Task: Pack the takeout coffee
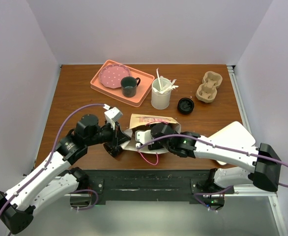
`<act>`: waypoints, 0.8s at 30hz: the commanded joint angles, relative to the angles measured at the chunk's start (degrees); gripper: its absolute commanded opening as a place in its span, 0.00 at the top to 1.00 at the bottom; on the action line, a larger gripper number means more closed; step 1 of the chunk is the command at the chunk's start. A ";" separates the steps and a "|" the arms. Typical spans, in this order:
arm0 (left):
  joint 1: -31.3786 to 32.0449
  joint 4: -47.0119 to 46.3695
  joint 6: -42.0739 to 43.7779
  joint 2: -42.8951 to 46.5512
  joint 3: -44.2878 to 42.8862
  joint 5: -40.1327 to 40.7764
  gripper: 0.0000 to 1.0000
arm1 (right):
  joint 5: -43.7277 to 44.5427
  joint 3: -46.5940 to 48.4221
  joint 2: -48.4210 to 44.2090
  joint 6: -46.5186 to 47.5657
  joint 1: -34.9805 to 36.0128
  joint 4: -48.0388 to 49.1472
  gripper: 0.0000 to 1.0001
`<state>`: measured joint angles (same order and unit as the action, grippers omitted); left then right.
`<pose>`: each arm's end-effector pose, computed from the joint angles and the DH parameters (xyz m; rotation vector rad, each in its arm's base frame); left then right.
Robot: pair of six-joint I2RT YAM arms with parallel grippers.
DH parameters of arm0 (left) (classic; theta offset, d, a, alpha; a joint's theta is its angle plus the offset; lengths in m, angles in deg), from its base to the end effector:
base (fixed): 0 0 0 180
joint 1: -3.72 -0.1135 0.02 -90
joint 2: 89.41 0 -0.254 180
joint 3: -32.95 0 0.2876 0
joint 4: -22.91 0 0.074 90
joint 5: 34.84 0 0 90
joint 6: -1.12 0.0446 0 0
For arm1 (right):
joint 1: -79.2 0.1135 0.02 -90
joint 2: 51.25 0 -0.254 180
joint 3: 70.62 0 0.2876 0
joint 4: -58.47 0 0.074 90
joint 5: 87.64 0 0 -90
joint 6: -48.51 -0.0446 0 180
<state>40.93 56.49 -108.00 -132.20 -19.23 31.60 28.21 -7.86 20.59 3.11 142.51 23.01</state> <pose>0.1661 -0.1485 0.2859 0.6074 2.0206 -1.0230 0.1549 0.2648 0.2294 -1.7061 1.5113 -0.3592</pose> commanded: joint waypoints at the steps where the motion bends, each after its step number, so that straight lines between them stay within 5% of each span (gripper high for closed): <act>1: 0.23 -4.49 -1.54 0.60 1.03 -4.75 1.00 | 0.35 -1.85 -2.75 1.98 -0.82 5.13 0.76; 9: 0.32 -4.23 -1.28 1.04 0.59 -5.45 0.99 | -2.73 -3.17 -3.19 1.02 -0.91 4.26 0.75; 18: 0.23 -3.53 -1.10 -0.45 -1.61 -5.19 0.80 | -5.36 -1.59 -2.49 -1.18 -0.99 1.45 0.75; 20: 0.23 -3.00 -0.58 -0.98 -2.57 -4.93 0.65 | -6.07 -1.50 -2.75 -1.97 -0.99 0.23 0.75; 24: 0.23 -1.16 0.04 -1.60 -4.77 -3.96 0.55 | -7.82 -0.89 -2.31 -3.11 -0.99 -0.75 0.75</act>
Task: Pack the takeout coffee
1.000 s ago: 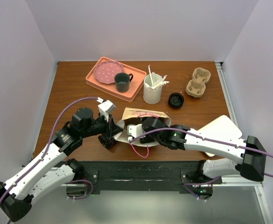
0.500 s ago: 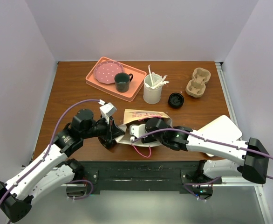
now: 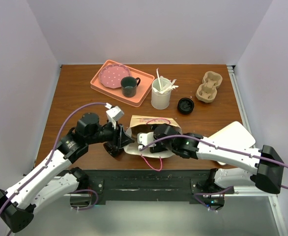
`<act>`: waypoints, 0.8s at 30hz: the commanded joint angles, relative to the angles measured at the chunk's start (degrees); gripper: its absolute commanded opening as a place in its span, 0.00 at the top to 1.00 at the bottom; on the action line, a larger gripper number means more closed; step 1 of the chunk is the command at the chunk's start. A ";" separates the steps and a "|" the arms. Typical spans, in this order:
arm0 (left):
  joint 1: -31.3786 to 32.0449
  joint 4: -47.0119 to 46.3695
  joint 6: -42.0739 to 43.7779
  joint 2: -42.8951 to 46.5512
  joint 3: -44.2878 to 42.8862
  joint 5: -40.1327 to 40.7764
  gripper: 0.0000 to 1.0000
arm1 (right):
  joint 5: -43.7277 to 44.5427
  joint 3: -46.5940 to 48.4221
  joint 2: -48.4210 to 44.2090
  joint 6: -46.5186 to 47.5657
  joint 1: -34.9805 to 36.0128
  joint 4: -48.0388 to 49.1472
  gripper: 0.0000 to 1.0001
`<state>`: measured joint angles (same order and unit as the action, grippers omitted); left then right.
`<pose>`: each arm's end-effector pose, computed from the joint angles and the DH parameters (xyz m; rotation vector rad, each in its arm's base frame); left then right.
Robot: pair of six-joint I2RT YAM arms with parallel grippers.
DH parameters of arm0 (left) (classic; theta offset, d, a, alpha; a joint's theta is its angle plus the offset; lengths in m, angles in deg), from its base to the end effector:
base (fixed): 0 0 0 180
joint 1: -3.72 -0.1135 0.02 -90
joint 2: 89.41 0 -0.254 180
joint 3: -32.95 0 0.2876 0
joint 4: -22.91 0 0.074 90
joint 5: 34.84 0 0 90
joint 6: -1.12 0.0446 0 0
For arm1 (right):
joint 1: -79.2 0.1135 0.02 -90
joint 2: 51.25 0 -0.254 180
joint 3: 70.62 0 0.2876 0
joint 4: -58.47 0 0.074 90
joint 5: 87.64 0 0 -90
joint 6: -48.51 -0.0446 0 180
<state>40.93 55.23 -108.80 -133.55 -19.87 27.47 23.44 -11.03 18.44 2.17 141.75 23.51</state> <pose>0.1675 -0.1532 0.2883 0.6453 2.0099 -1.1027 0.1510 0.2559 0.2194 -1.7331 1.5223 -0.2660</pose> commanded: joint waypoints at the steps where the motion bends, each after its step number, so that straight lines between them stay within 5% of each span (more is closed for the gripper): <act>1: 0.32 0.21 0.94 -0.24 -5.10 0.52 0.53 | -3.06 2.46 0.18 -2.35 -0.14 -1.34 0.75; 3: 0.23 1.17 1.29 -0.94 -6.07 0.96 0.53 | -2.89 3.16 0.62 -2.53 -0.14 -1.16 0.75; 15: 0.23 4.69 4.36 -6.22 -9.06 0.00 0.89 | -2.18 8.26 0.71 -3.93 -1.81 1.21 0.75; 24: 0.58 4.42 5.33 -8.24 -10.82 -0.62 0.90 | -12.28 13.00 -1.58 -6.48 -1.90 -7.21 0.75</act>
<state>40.95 58.57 -104.76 -141.05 -28.22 28.26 17.72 -2.55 19.32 -1.70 140.20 20.62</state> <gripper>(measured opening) 0.095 0.727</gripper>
